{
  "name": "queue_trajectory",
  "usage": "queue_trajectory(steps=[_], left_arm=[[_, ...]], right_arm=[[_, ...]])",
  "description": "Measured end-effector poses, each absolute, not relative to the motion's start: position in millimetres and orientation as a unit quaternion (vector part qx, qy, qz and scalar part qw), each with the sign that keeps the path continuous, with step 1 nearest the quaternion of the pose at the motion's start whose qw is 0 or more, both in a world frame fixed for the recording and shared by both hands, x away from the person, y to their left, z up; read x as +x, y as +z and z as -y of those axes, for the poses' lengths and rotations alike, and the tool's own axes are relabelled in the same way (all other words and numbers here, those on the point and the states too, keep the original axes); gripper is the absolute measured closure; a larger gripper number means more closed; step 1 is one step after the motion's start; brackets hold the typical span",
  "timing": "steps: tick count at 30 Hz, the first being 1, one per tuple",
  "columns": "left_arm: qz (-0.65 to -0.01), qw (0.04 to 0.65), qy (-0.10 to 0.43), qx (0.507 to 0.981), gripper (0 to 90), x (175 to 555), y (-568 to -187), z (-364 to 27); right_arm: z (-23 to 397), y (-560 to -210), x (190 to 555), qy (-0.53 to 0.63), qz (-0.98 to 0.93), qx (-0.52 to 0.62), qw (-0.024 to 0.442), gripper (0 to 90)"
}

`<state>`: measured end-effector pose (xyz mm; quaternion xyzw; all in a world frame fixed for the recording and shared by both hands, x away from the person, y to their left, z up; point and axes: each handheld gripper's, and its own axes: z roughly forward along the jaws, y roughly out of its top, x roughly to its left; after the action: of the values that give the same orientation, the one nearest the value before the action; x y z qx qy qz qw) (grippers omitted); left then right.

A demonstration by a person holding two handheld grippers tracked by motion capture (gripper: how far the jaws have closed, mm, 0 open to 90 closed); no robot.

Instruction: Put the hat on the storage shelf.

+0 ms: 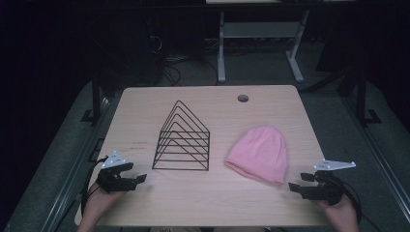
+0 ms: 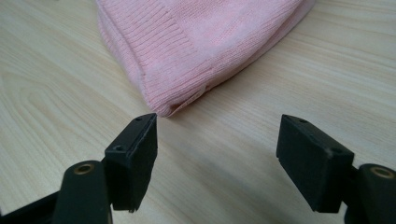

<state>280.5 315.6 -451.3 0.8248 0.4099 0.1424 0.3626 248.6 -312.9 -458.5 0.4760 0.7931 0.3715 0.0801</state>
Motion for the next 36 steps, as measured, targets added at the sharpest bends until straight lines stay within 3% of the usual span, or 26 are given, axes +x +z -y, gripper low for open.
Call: queue_trajectory(steps=[16,24,36], left_arm=[[-0.407,0.361,0.146,0.826,25.0,281,-452,-315],[-0.408,0.360,0.146,0.826,25.0,281,-452,-316],[-0.405,0.361,0.147,0.827,25.0,281,-452,-314]], right_arm=[[305,-446,254,0.354,-0.812,0.461,0.062,24.4],[289,-429,271,0.350,-0.824,0.443,0.053,18.9],[280,-402,294,0.369,-0.827,0.422,0.047,18.5]])
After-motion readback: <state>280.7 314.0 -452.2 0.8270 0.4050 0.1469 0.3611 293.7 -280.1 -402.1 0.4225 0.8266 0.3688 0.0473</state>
